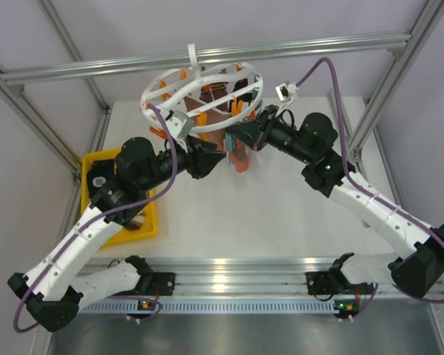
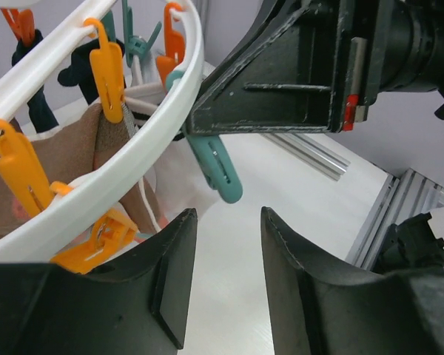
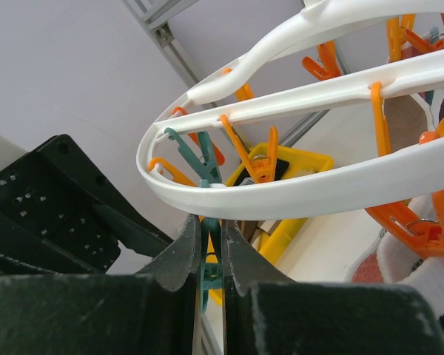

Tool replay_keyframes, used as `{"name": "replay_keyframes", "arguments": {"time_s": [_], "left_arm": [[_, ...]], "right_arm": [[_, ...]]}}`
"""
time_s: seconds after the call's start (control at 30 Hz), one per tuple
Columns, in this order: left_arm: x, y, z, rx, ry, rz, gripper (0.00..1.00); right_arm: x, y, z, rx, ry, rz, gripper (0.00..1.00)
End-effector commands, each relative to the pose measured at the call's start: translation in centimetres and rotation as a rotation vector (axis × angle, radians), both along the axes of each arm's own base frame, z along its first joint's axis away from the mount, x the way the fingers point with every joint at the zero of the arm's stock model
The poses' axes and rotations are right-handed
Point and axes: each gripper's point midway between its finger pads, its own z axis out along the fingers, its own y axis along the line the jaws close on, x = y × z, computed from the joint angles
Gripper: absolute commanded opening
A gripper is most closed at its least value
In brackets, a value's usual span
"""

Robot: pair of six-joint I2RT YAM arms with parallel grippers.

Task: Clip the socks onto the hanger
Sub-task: Open the clamp at the hanger.

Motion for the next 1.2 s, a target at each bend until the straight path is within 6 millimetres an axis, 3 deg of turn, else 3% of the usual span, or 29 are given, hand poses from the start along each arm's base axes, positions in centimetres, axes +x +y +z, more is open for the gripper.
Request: {"name": "replay_keyframes", "arguments": {"time_s": [0.0, 0.13, 0.33, 0.57, 0.63, 0.8, 0.93, 1.17], "left_arm": [[0.9, -0.3, 3.2, -0.077, -0.134, 0.066, 0.45], [0.8, -2.2, 3.2, -0.091, -0.137, 0.037, 0.45], [2.3, -3.0, 2.4, -0.072, -0.124, 0.083, 0.45], [3.4, -3.6, 2.7, -0.073, -0.158, 0.124, 0.43], [3.3, -3.8, 2.8, -0.068, -0.167, 0.119, 0.40], [3.8, -3.5, 2.7, -0.034, -0.199, 0.149, 0.14], [3.4, -3.5, 2.9, -0.009, -0.240, 0.128, 0.01], [2.9, -4.1, 2.6, 0.024, -0.272, 0.082, 0.00]], "right_arm": [[0.6, 0.1, 1.1, 0.024, -0.020, -0.023, 0.00], [0.5, 0.2, 1.2, 0.027, -0.023, -0.020, 0.00], [0.1, 0.0, 1.3, 0.037, -0.024, -0.017, 0.00], [-0.1, 0.0, 1.3, 0.049, -0.016, -0.015, 0.00], [-0.1, 0.0, 1.1, 0.047, -0.011, -0.015, 0.00], [-0.2, 0.0, 0.3, 0.026, 0.002, -0.012, 0.00], [-0.2, 0.1, -0.9, -0.023, 0.003, -0.009, 0.00], [0.1, 0.6, -1.5, -0.040, 0.011, -0.001, 0.14]]}}
